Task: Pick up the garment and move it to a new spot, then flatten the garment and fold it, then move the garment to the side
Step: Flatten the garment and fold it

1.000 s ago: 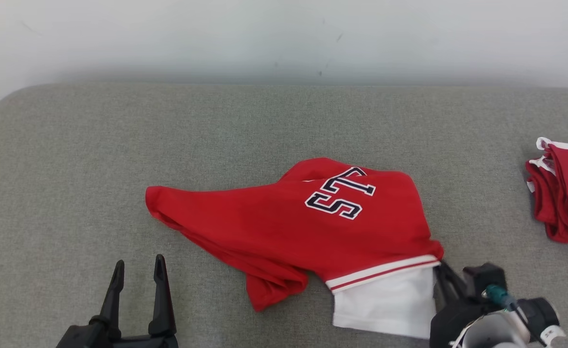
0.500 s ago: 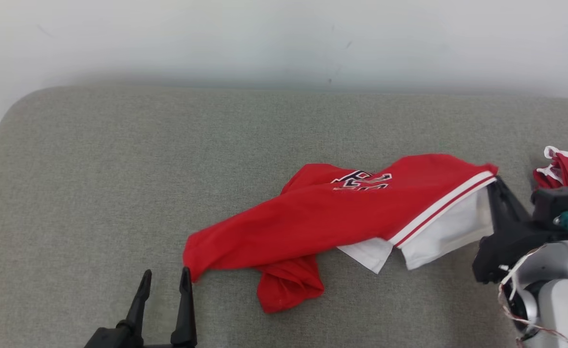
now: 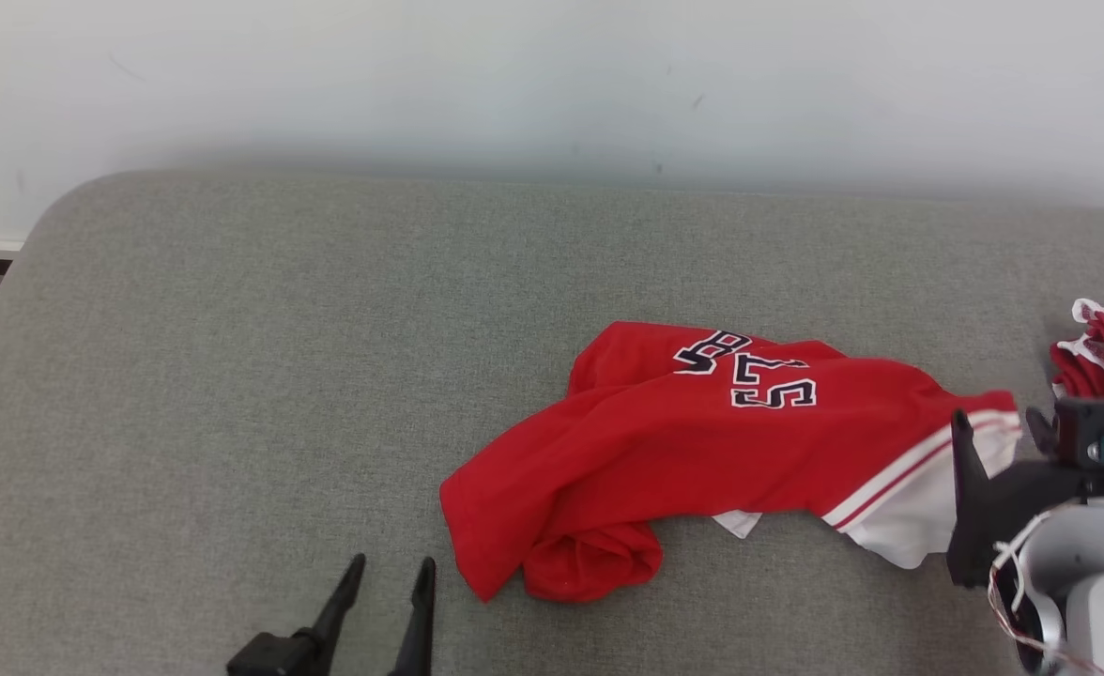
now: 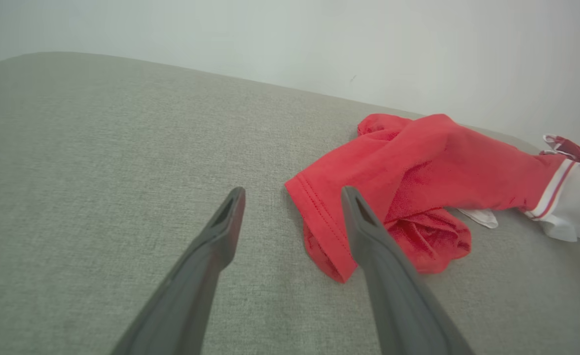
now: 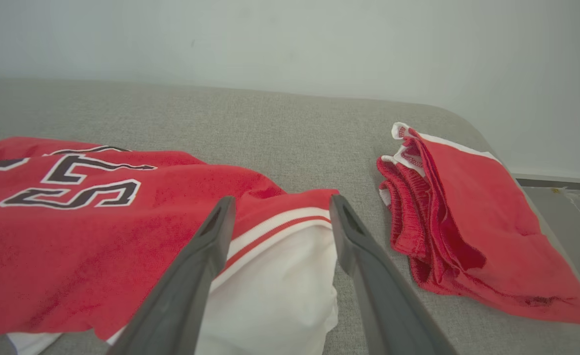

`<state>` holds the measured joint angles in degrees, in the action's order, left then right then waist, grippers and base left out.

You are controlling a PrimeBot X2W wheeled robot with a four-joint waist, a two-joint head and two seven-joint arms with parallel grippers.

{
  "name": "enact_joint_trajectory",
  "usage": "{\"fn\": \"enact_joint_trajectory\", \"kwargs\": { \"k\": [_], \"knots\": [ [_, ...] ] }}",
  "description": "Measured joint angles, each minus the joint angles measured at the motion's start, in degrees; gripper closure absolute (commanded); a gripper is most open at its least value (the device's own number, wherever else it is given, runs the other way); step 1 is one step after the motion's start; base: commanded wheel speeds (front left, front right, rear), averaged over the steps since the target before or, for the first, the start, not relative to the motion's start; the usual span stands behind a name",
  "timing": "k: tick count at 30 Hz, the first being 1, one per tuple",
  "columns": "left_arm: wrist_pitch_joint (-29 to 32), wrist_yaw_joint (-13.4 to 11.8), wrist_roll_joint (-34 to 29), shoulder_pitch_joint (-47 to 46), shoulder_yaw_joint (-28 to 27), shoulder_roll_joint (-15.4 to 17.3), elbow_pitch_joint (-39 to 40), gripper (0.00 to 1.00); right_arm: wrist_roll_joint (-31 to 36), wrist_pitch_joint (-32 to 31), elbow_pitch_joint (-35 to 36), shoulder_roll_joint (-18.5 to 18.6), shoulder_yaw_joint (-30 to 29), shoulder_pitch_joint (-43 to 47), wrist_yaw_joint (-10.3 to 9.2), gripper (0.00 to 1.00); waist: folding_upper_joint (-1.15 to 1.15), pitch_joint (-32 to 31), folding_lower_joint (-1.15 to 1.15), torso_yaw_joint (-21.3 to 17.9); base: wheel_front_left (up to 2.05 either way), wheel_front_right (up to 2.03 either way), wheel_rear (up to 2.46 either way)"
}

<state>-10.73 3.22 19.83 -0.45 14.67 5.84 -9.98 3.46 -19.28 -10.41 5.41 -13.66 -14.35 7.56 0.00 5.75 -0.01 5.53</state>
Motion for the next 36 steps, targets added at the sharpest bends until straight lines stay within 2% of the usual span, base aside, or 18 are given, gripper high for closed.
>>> {"fn": "enact_joint_trajectory", "kwargs": {
  "k": [9, 15, 21, 22, 24, 25, 28, 31, 33, 36],
  "knots": [
    [6.86, 3.21, 3.13, -0.59, 4.83, 2.19, -4.87, 0.00, -1.75, 0.14, 4.90, -1.93, -2.43, 6.97, 0.00, 0.00, 0.00, 0.20, 0.00, -1.29, 0.00, 0.00, 0.00],
    [6.47, 3.85, 3.14, -5.21, 7.73, 3.00, -9.54, 0.00, -3.20, 0.75, 8.09, -2.41, -1.93, 8.39, 0.00, 0.00, 0.00, 0.90, 0.00, -3.31, 0.00, 0.00, 0.00],
    [6.67, 3.89, 4.36, -9.20, 8.13, 2.61, -14.97, 0.00, -4.71, 1.49, 8.71, -2.49, -0.45, 8.44, 0.00, 0.00, 0.00, 1.97, 0.01, -5.03, 0.00, 0.00, 0.00],
    [6.75, 3.90, 4.79, -9.52, 8.22, 2.58, -15.46, 0.09, -4.99, 1.68, 8.91, -2.49, -0.33, 8.43, 0.00, 0.00, 0.00, 2.08, 0.01, -5.28, 0.00, 0.00, 0.00],
    [6.20, 3.91, 5.12, -10.09, 8.54, 2.55, -16.12, 0.75, -5.13, 2.47, 9.32, -2.47, 0.33, 8.43, -0.01, 0.00, 0.00, 2.26, 0.01, -5.69, 0.00, 0.00, 0.00],
    [5.37, 3.91, 5.21, -10.34, 8.69, 2.64, -16.08, 1.00, -5.50, 3.11, 9.54, -2.46, 0.88, 8.43, 0.00, 0.00, 0.00, 2.32, 0.01, -5.84, 0.00, 0.00, 0.00],
    [2.40, 3.92, 5.61, -10.49, 8.29, 2.83, -15.21, 1.00, -5.54, 5.32, 10.12, -2.50, 2.81, 8.46, 0.00, 0.00, 0.00, 2.19, 0.01, -6.03, 0.00, 0.00, 0.00],
    [0.77, 3.93, 8.75, -10.52, 6.70, 2.80, -12.13, 1.00, -5.46, 8.27, 11.48, -2.48, 5.14, 8.67, 0.00, 0.00, 0.00, 1.86, 0.01, -5.90, 0.00, 0.00, 0.00],
    [0.77, 4.13, 12.18, -10.51, 5.73, 2.75, -8.22, 1.00, -5.43, 9.77, 11.96, -2.50, 6.68, 9.46, 0.00, 0.00, 0.00, 1.62, 0.01, -5.78, 0.00, 0.00, 0.00],
    [2.19, 4.19, 18.64, -10.50, 5.26, 3.60, 2.15, 1.00, -5.43, 10.82, 12.46, -2.55, 7.64, 10.65, 0.00, 0.00, 0.00, 1.26, 0.01, -5.69, 0.00, 0.00, 0.00]
  ]
}}
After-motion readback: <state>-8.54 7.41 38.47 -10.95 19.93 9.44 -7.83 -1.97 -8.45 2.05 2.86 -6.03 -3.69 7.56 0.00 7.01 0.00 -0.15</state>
